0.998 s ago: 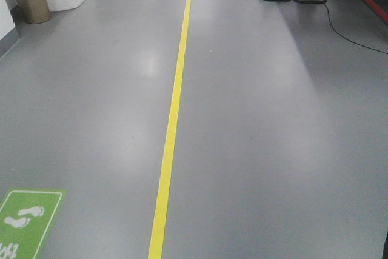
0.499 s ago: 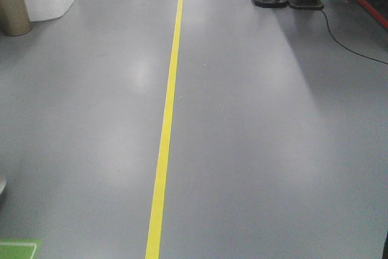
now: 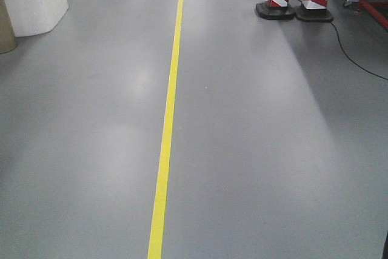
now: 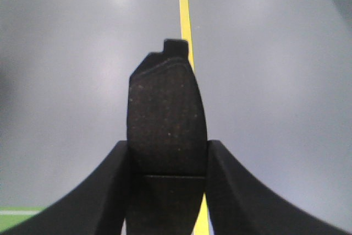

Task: Move and align brake pads A on conveyor
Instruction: 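Drive forward along the yellow floor line carrying both pads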

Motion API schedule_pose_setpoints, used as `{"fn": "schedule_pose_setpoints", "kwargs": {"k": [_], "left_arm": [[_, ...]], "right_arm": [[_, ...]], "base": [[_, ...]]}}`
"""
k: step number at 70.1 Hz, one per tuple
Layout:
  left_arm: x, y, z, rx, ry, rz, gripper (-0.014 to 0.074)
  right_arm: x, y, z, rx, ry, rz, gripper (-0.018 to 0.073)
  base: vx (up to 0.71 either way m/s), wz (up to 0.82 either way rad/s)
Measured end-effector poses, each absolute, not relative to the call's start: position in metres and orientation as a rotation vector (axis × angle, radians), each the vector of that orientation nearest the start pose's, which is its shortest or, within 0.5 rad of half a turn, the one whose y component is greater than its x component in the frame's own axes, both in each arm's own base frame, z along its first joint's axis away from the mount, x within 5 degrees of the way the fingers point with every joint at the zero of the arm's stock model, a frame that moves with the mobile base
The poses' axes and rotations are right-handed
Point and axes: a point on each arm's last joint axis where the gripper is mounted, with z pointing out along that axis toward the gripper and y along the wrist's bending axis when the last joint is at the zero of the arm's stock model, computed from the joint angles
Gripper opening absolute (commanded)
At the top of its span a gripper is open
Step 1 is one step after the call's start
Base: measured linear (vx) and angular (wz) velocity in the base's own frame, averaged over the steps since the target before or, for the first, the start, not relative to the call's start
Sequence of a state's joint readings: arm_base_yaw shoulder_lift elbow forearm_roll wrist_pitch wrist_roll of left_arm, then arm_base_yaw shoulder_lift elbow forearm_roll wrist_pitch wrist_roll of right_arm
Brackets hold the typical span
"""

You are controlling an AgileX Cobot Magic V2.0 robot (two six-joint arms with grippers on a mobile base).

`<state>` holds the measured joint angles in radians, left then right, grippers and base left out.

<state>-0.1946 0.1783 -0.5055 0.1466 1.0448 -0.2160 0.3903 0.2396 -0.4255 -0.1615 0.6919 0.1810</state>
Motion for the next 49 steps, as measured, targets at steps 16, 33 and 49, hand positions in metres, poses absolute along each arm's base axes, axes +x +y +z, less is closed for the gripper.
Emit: {"fn": "schedule_pose_setpoints", "kwargs": {"k": [16, 33, 49], "left_arm": [[0.0245, 0.0069, 0.2793, -0.013, 2.191, -0.051, -0.0006], [0.0245, 0.0069, 0.2793, -0.013, 2.191, -0.051, -0.0006], [0.0245, 0.0069, 0.2793, -0.013, 2.191, -0.051, -0.0006]], "right_arm": [[0.0528, 0.0116, 0.2799, -0.264, 1.968, 0.188, -0.0011], [0.0528, 0.0116, 0.2799, -0.264, 1.968, 0.188, -0.0011], [0.0528, 0.0116, 0.2799, -0.264, 1.968, 0.188, -0.0011]], "base": [[0.67, 0.07], [0.69, 0.04], [0.73, -0.03]]}}
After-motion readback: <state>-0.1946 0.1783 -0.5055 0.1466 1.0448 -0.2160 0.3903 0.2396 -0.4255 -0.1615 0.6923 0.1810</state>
